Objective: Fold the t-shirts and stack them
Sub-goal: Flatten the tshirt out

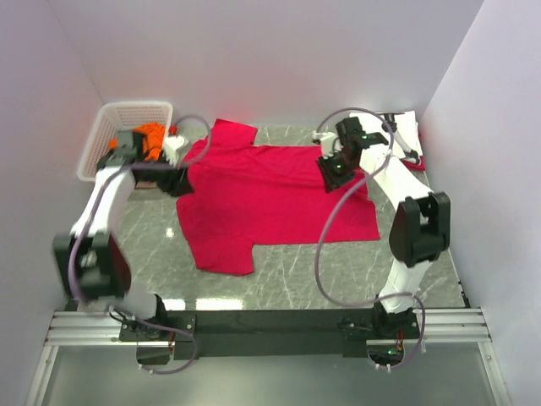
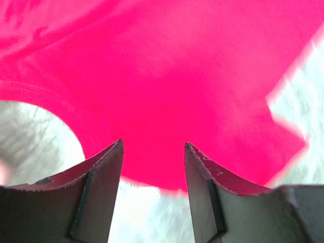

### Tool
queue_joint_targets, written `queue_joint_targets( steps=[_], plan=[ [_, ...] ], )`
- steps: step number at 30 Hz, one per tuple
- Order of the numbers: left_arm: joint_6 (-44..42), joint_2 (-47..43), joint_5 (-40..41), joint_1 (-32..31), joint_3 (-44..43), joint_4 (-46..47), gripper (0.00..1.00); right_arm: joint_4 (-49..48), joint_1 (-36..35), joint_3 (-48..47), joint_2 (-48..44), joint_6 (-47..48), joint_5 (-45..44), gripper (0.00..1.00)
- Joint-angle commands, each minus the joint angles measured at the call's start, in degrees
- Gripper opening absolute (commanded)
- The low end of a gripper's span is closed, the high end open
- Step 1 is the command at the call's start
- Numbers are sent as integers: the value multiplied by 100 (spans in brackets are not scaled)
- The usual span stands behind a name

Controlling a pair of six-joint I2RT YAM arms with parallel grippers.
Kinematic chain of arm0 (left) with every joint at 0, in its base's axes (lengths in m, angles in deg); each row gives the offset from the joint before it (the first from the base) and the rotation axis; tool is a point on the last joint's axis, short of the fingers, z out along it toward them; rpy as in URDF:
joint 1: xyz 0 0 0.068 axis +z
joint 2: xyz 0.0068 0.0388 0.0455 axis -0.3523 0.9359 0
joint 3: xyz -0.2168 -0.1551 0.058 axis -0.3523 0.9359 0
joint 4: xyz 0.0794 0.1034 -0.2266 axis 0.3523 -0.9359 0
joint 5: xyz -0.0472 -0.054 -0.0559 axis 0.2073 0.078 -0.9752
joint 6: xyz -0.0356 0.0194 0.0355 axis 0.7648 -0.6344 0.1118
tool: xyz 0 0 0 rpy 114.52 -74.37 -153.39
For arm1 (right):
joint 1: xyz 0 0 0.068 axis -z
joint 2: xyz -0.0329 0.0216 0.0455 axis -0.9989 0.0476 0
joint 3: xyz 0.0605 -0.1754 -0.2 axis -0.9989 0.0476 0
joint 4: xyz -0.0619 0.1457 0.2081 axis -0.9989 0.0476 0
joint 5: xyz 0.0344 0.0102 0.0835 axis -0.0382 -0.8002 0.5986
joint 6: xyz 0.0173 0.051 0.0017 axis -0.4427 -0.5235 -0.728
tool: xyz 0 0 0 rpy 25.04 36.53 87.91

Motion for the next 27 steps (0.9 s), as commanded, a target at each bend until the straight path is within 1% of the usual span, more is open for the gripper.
queue_joint_targets(
  steps=[1,2,3,4,5,7,8,9,10,11,12,14,15,16,18,23,25,26,27],
  plan=[
    [-2930,-1157,-760,111,1209,-1342,57,-24,-527,393,-583,71,340,39],
    [-3278,-1534,-646,102,1725,-1468,56,-15,-571,455,-601,27,384,39],
    [-3612,-1685,-531,93,1948,-1625,55,2,-589,473,-592,1,428,38],
    [-4286,-1809,-408,67,2159,-1853,55,72,-589,482,-584,-17,498,38],
    [-4519,-2019,-163,15,2535,-1908,55,81,-581,500,-558,-34,559,38],
    [-4775,-2248,23,-240,2872,-1821,55,55,-589,596,-575,-52,551,38],
    [-4776,-2484,172,-354,3195,-1559,54,46,-589,631,-592,-70,543,37],
    [-4750,-2626,260,-642,3364,-1409,54,46,-581,649,-592,-79,516,37],
    [-4706,-2775,348,-802,3539,-1190,54,55,-581,693,-610,-87,499,37],
    [-4688,-3090,566,-968,3907,-796,54,64,-589,711,-610,-87,490,37],
    [-4679,-3241,664,-1310,4093,-566,54,64,-589,728,-610,-87,446,37],
    [-4574,-3627,892,-1671,4628,-126,53,64,-589,798,-619,-87,402,37],
    [-4539,-3716,1120,-1995,4779,302,53,72,-589,816,-627,-79,384,37],
    [-4452,-3813,1253,-2129,4920,507,52,90,-581,851,-628,-79,349,37],
    [-4363,-3849,1438,-2375,5175,955,52,99,-581,878,-619,-52,305,37],
    [-4424,-3516,1623,-2631,5290,1282,48,99,-554,904,-575,-35,261,37],
    [-4433,-3297,1710,-2710,5282,1370,38,116,-528,843,-549,-17,261,36],
    [-4459,-3234,1702,-2719,5177,1266,31,117,-511,834,-531,-8,261,36],
    [-4477,-3181,1668,-2728,5045,1117,17,125,-502,825,-513,0,253,36]
  ],
)
